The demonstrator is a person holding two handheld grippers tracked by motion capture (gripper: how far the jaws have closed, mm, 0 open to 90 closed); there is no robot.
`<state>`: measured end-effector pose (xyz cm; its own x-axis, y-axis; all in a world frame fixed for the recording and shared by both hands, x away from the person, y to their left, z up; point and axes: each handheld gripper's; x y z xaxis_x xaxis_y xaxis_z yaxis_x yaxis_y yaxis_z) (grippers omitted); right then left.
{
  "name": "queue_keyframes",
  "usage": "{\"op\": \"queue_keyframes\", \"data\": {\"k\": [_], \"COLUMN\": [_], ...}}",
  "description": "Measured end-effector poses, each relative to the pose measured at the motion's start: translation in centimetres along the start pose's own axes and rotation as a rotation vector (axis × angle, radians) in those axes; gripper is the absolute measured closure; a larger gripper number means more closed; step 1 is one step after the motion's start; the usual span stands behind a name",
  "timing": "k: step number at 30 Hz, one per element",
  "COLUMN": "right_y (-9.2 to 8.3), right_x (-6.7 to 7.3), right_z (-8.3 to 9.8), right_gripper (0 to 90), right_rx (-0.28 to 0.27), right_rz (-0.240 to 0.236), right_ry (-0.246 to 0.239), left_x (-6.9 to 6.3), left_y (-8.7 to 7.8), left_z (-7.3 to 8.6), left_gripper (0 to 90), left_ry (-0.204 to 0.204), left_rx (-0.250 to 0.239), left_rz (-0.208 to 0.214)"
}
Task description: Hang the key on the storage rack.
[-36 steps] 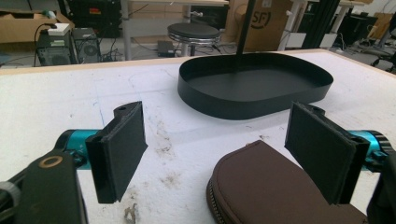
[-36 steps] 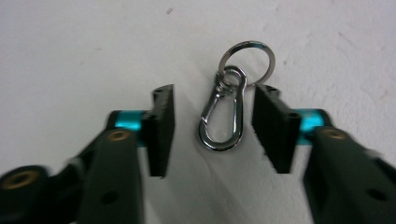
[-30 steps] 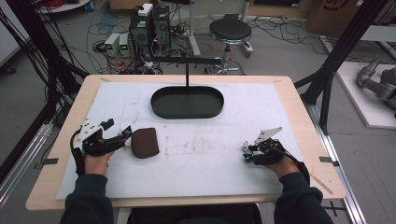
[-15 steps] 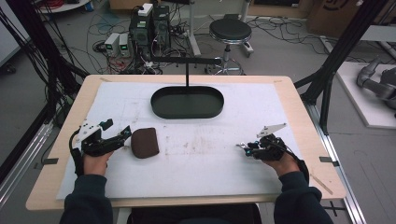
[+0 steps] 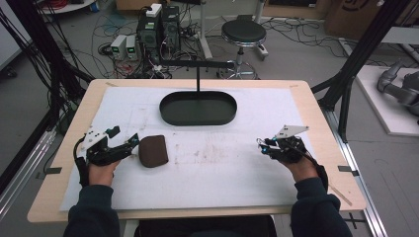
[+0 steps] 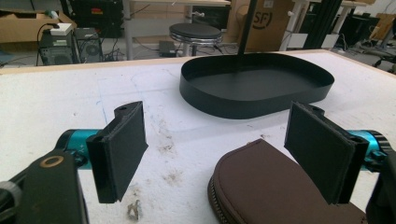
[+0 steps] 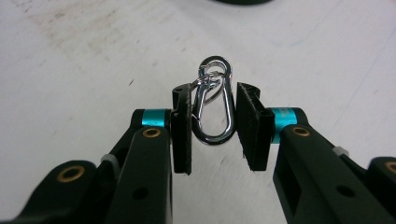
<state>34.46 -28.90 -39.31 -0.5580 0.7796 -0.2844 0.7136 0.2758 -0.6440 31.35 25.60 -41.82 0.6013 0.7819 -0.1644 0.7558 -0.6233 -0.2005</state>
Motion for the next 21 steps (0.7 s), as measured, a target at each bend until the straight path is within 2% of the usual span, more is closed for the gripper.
{"op": "queue_keyframes", "data": {"k": [4, 6, 7, 8, 9, 11, 12, 13, 14, 16, 17, 18, 19, 20, 21], "right_y": [0.3, 0.4, 0.7, 0.7, 1.1, 1.4, 1.4, 1.7, 1.7, 2.2, 2.7, 2.7, 3.2, 3.2, 3.6], "right_x": [-0.6, -0.7, -1.1, -1.1, -1.5, -1.8, -1.8, -2.2, -2.2, -2.6, -2.9, -2.9, -3.3, -3.3, -3.7], "right_z": [-2.0, -2.4, -3.7, -3.7, -5.0, -6.3, -6.3, -7.6, -7.6, -9.0, -10.3, -10.3, -11.6, -11.6, -12.9], "right_gripper": [69.3, 69.2, 69.3, 69.3, 69.3, 69.2, 69.2, 69.3, 69.3, 69.2, 69.2, 69.2, 69.2, 69.2, 69.2], "right_rx": [-0.047, -0.048, -0.067, -0.067, -0.076, -0.082, -0.082, -0.085, -0.085, -0.082, -0.084, -0.084, -0.092, -0.092, -0.094], "right_rz": [0.019, 0.025, 0.037, 0.037, 0.040, 0.051, 0.051, 0.057, 0.057, 0.070, 0.082, 0.082, 0.097, 0.097, 0.103], "right_ry": [-0.010, -0.010, -0.028, -0.028, -0.049, -0.069, -0.069, -0.080, -0.080, -0.093, -0.101, -0.101, -0.106, -0.106, -0.094], "left_x": [0.1, 0.1, 0.1, 0.1, 0.1, 0.1, 0.1, 0.2, 0.2, 0.2, 0.2, 0.2, 0.2, 0.2, 0.3], "left_y": [-0.2, -0.2, -0.1, -0.1, -0.1, -0.1, -0.1, -0.1, -0.1, -0.1, 0.0, -0.1, -0.1, -0.1, -0.1], "left_z": [0.0, 0.0, 0.0, 0.0, 0.0, 0.0, 0.0, 0.0, 0.0, 0.0, 0.0, 0.0, 0.0, 0.0, 0.0], "left_gripper": [20.5, 20.5, 20.5, 20.5, 20.5, 20.5, 20.5, 20.5, 20.5, 20.5, 20.5, 20.5, 20.5, 20.5, 20.5], "left_ry": [-0.004, -0.004, -0.005, -0.005, -0.006, -0.005, -0.005, -0.005, -0.006, -0.006, -0.008, -0.011, -0.011, -0.009, -0.013], "left_rx": [-0.004, -0.005, -0.005, -0.005, -0.006, -0.006, -0.006, -0.007, -0.007, -0.010, -0.012, -0.015, -0.016, -0.015, -0.017], "left_rz": [-0.005, -0.005, -0.003, -0.003, -0.002, 0.000, 0.000, 0.001, 0.002, 0.003, 0.003, 0.004, 0.002, 0.003, 0.001]}}
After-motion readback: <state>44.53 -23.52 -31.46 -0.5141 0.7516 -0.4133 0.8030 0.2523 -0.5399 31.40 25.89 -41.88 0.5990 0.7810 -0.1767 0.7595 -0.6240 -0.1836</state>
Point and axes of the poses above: each handheld gripper's, and its own axes: y roughly forward along the jaws, z roughly out of its underside, x roughly to its left, and after that the axes turned 13 degrees about z, right-handed
